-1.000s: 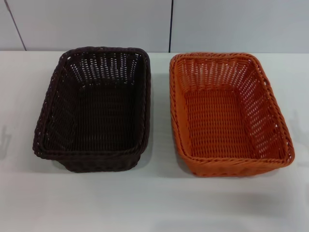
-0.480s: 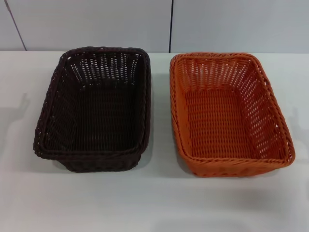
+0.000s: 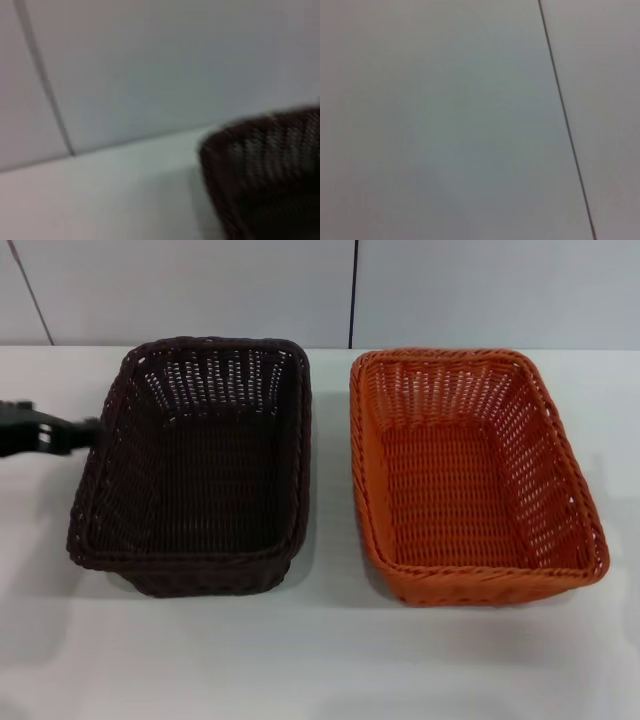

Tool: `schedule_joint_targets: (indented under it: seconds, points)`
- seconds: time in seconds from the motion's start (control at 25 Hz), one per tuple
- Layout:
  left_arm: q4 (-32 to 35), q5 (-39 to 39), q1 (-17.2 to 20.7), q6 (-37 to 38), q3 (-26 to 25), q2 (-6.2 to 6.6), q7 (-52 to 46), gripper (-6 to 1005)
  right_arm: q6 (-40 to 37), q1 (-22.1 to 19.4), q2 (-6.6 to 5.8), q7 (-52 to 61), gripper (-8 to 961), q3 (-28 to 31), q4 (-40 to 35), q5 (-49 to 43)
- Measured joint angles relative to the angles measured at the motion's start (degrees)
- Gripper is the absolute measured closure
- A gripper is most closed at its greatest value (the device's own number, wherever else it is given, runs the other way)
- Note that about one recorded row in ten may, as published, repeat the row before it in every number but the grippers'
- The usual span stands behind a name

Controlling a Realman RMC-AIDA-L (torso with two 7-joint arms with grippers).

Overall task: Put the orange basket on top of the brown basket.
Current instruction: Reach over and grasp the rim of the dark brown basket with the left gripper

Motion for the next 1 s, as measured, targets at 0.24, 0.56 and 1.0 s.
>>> schedule_joint_targets:
  seconds: [0.24, 0.56, 1.0]
  points:
    - [2.7, 0.1, -2.4, -0.8, 3.2, 0.18, -2.1, 246, 0.0, 0.1, -0.02, 0.0, 249, -1.1, -0.1, 0.0]
    - [9.7, 0.0, -6.0, 0.6, 3.1, 0.23, -2.5, 256, 0.0, -0.3, 0.02, 0.0, 252, -1.1, 0.1, 0.0]
    - [18.4, -0.2, -10.8, 3.4, 2.8, 0.22, -2.9, 271, 0.0, 0.0, -0.21, 0.0, 257, -1.0, 0.3, 0.0]
